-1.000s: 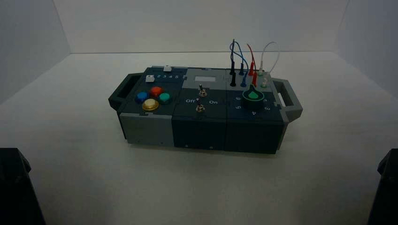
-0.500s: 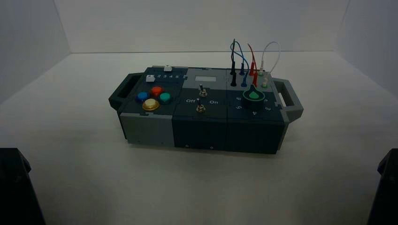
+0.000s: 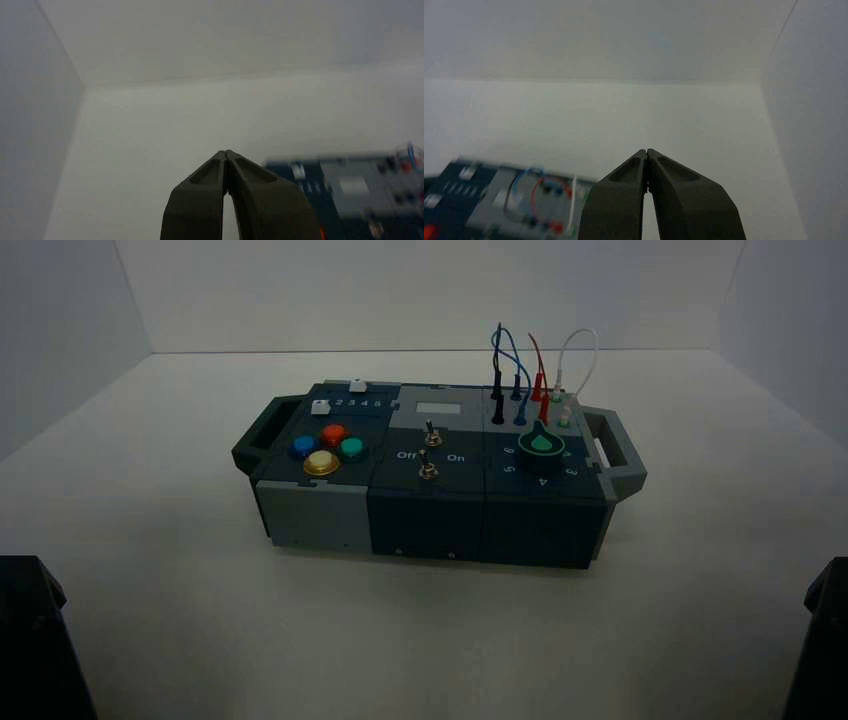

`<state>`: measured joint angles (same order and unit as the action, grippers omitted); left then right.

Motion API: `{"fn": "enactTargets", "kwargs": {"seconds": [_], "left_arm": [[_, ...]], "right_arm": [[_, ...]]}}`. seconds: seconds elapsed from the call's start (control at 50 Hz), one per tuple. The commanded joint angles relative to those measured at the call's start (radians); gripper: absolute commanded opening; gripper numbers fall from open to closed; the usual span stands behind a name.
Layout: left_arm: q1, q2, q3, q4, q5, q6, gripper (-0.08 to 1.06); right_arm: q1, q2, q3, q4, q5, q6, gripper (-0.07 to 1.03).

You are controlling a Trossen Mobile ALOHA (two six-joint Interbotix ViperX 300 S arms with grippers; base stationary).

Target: Push the blue button with the left gripper.

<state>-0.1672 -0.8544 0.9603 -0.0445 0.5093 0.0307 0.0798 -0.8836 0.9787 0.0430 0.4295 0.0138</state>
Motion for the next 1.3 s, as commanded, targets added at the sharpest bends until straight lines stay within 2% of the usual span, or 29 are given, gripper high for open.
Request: {"fn": "enactTargets", "kwargs": {"seconds": [0.02, 0.08, 0.22, 0.34, 0.52, 0.7, 0.84, 1.1, 1.18, 1.3], "left_arm": [[-0.028, 0.026, -0.063, -0.002, 0.095, 0.0, -0.03], [-0.037, 0.048, -0.078, -0.002, 0.146, 0.0, -0.03], [-0.054, 0.098, -0.112, -0.009, 0.233, 0.003, -0.03], [-0.083, 0.129, -0.135, -0.015, 0.287, 0.006, -0.03], [-0.14, 0.153, -0.146, -0.02, 0.316, 0.008, -0.03], [-0.189, 0.181, -0.16, -0.02, 0.359, 0.008, -0.03], [-0.202, 0.193, -0.173, -0.02, 0.382, 0.009, -0.03], [-0.219, 0.25, -0.201, -0.023, 0.417, 0.015, -0.03], [-0.232, 0.279, -0.209, -0.023, 0.43, 0.018, -0.03], [-0.25, 0.322, -0.219, -0.025, 0.433, 0.018, -0.03]], "right_arm": [[0.02, -0.002, -0.078, 0.054, 0.158, -0.008, -0.02], [0.031, -0.002, -0.089, 0.086, 0.221, -0.012, -0.02], [0.074, -0.005, -0.1, 0.129, 0.314, -0.017, -0.02], [0.138, -0.012, -0.104, 0.135, 0.393, -0.017, -0.02], [0.224, -0.028, -0.11, 0.14, 0.497, -0.018, -0.02], [0.261, -0.043, -0.124, 0.147, 0.594, -0.018, -0.02], [0.262, -0.071, -0.135, 0.17, 0.652, -0.043, -0.02], [0.262, -0.075, -0.138, 0.215, 0.69, -0.071, -0.02], [0.262, -0.067, -0.137, 0.239, 0.696, -0.091, -0.02], [0.262, -0.048, -0.141, 0.29, 0.721, -0.137, -0.02]]}}
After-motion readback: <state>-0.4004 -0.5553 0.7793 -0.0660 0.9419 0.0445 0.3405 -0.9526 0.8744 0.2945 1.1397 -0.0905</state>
